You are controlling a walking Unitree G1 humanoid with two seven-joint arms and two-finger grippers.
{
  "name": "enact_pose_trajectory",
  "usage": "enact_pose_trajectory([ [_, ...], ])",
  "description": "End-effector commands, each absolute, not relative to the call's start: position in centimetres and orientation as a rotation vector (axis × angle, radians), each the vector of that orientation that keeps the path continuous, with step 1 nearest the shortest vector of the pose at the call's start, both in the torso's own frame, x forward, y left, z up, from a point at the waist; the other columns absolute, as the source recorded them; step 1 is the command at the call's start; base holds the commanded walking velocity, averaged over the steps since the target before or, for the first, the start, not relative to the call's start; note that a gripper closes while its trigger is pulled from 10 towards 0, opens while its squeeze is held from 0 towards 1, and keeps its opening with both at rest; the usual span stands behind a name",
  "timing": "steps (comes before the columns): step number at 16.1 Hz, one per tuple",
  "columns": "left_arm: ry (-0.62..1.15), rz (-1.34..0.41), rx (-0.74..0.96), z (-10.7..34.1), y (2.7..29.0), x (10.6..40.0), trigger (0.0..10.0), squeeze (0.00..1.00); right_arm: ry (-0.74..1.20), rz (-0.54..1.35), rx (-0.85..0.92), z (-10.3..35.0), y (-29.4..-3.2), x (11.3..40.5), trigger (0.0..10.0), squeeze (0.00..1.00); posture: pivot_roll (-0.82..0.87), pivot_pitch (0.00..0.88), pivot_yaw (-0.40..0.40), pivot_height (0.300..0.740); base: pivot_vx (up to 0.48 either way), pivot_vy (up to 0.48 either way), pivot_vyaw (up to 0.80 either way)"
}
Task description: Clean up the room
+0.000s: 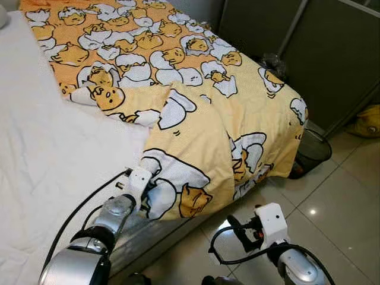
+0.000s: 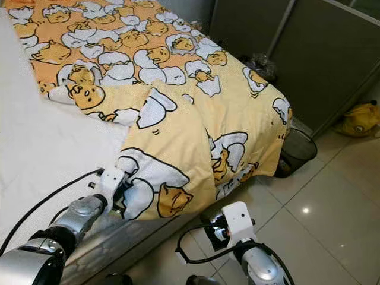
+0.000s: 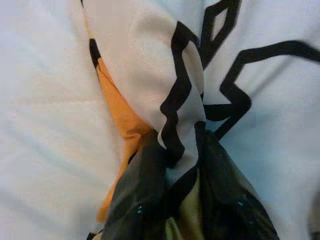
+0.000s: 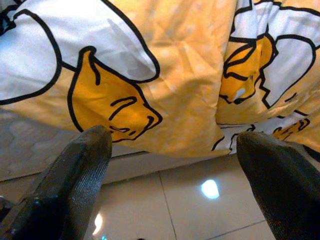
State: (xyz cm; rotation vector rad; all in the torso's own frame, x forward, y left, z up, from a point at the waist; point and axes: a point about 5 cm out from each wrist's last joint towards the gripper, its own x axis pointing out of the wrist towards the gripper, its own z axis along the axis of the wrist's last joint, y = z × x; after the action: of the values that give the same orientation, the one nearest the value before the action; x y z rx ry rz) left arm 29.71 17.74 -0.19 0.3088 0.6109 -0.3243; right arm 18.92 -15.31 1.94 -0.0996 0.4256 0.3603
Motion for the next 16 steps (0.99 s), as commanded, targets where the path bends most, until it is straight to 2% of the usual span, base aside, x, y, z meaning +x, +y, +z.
enact_pose_trajectory([
  [1,0.612,-0.387,0.256,-0.6,17.1,29.1,0.0,0.0,0.43,0.366,-0.103,2.0,-15.5,18.8,10.0,0.0,-0.12,0.062,-0.087,0.74,0.0,0.0,0.0],
  [2,0.61,-0.434,0.304,-0.7,17.1,29.0,0.0,0.0,0.428,0.407,-0.105,2.3,-15.6,18.4,10.0,0.0,-0.12,0.062,-0.087,0.74,0.0,0.0,0.0],
  [3,0.603,-0.485,0.325,-0.7,16.9,28.8,10.0,0.0,0.438,0.473,-0.11,2.5,-15.5,18.0,10.0,0.0,-0.11,0.055,-0.083,0.74,0.0,0.0,0.0],
  [6,0.593,-0.605,0.325,-0.8,16.3,28.3,10.0,0.0,0.462,0.554,-0.128,2.6,-15.6,17.7,10.0,0.0,-0.11,0.044,-0.078,0.74,0.0,0.0,0.0],
  [12,0.563,-0.563,0.305,-0.3,17.4,28.6,10.0,0.0,0.459,0.55,-0.098,2.0,-14.9,19.0,10.0,0.0,-0.07,0.021,-0.073,0.74,0.0,0.0,0.0],
  [16,0.559,-0.585,0.324,-0.5,17.1,28.4,10.0,0.0,0.471,0.573,-0.099,1.7,-14.7,19.0,10.0,0.0,-0.07,0.017,-0.069,0.74,-0.365,0.0,0.0],
])
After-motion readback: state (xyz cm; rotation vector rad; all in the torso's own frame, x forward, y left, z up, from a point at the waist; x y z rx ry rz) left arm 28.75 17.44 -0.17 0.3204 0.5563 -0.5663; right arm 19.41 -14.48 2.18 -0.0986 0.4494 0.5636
